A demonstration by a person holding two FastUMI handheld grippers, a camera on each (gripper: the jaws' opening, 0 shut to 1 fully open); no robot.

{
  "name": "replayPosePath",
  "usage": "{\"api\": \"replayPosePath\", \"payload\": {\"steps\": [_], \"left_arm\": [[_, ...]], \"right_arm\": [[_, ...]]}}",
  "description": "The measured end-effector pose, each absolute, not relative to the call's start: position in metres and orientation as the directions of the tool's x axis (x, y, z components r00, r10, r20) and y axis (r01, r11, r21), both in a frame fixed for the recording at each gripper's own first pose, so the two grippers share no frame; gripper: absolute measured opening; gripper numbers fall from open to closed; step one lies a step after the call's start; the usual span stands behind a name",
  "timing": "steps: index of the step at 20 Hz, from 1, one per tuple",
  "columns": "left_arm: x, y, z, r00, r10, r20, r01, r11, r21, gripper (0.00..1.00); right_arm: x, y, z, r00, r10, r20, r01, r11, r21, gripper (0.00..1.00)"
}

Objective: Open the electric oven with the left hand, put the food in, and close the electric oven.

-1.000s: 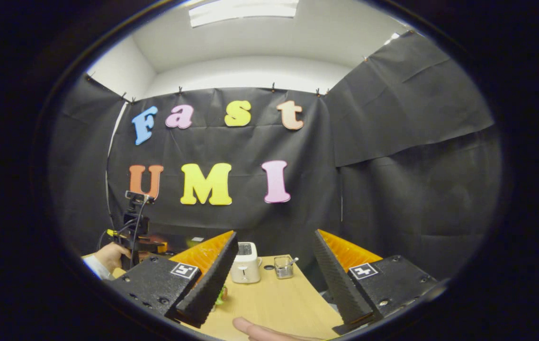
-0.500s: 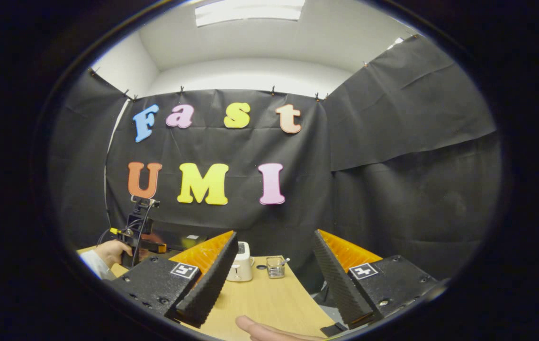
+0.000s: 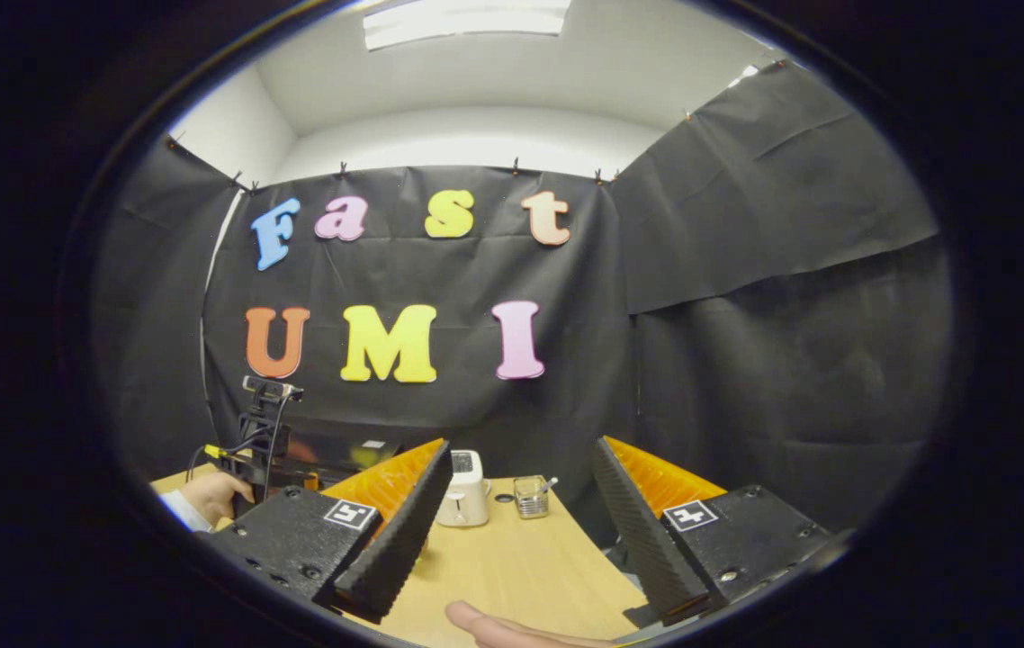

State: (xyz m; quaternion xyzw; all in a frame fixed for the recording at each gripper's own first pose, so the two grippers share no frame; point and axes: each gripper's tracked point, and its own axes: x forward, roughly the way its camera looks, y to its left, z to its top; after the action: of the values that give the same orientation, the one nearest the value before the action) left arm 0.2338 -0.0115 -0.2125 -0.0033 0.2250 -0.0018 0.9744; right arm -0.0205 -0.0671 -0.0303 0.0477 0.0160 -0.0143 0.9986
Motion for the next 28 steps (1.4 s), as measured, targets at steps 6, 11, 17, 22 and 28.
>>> {"api": "replayPosePath", "payload": {"steps": [6, 11, 17, 22, 28], "left_arm": [[0.189, -0.015, -0.244, 0.900, -0.032, -0.434, 0.017, 0.999, -0.037, 0.99], [0.162, -0.017, -0.277, 0.886, -0.053, -0.460, 0.033, 0.998, -0.051, 0.99], [0.151, -0.018, -0.298, 0.888, -0.053, -0.456, 0.036, 0.998, -0.045, 0.98], [0.144, -0.019, -0.322, 0.885, -0.052, -0.462, 0.040, 0.999, -0.036, 0.98], [0.146, -0.002, -0.338, 0.889, -0.010, -0.458, -0.017, 0.998, -0.054, 0.95]], "right_arm": [[-0.018, -0.059, -0.043, 0.998, -0.035, -0.055, 0.039, 0.997, 0.070, 1.00], [-0.029, -0.047, -0.044, 0.998, -0.023, -0.056, 0.027, 0.997, 0.079, 1.00], [-0.034, -0.031, -0.044, 0.999, 0.002, -0.054, 0.000, 0.999, 0.051, 0.95], [-0.031, -0.031, -0.055, 0.997, -0.003, -0.076, 0.007, 0.998, 0.063, 0.95], [-0.031, -0.025, -0.070, 0.994, 0.015, -0.112, -0.006, 0.997, 0.075, 0.95]]}}
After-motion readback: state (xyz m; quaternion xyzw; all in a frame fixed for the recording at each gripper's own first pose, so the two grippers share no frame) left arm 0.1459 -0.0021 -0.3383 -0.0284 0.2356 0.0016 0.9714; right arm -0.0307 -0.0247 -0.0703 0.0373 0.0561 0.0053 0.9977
